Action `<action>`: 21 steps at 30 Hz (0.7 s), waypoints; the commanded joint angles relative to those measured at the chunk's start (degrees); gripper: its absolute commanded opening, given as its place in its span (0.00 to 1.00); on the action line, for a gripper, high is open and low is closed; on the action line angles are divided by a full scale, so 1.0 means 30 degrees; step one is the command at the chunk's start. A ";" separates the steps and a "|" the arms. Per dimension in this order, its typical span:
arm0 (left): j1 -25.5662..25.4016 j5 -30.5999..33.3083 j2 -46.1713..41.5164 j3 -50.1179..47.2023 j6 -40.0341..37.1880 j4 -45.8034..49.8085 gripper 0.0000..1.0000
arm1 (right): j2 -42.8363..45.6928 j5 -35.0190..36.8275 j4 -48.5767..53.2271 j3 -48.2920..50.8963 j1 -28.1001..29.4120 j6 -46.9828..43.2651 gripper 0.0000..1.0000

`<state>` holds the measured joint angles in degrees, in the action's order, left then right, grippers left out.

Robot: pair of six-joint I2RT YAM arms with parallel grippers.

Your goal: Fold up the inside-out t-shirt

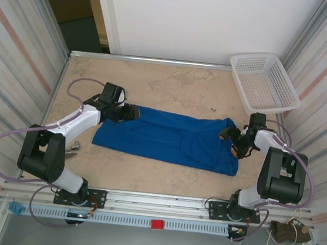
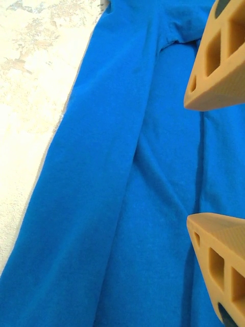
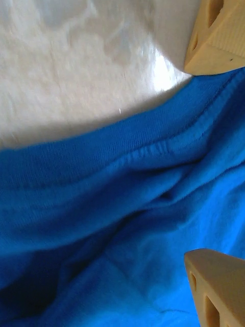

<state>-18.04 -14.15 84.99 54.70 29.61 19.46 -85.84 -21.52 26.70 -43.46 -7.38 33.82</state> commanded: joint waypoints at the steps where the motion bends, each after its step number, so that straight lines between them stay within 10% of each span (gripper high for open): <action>1: 0.0134 -0.0504 -0.0145 -0.0208 -0.0071 -0.0306 0.55 | -0.0175 -0.0254 -0.0432 0.0566 0.0606 -0.0043 0.85; 12: 0.0156 -0.0671 -0.0440 -0.0068 -0.0015 -0.0160 0.55 | 0.1159 0.3862 0.0828 -0.0109 0.0466 0.0132 0.87; 21: 0.0155 -0.0792 -0.0495 -0.0127 0.0132 -0.0218 0.55 | -0.1095 0.2586 -0.0171 -0.0824 0.1752 -0.0869 0.84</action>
<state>-17.93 -15.49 84.97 54.63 29.78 19.40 -86.96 -11.42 27.14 -45.15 -4.80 33.43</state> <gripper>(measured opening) 0.554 0.843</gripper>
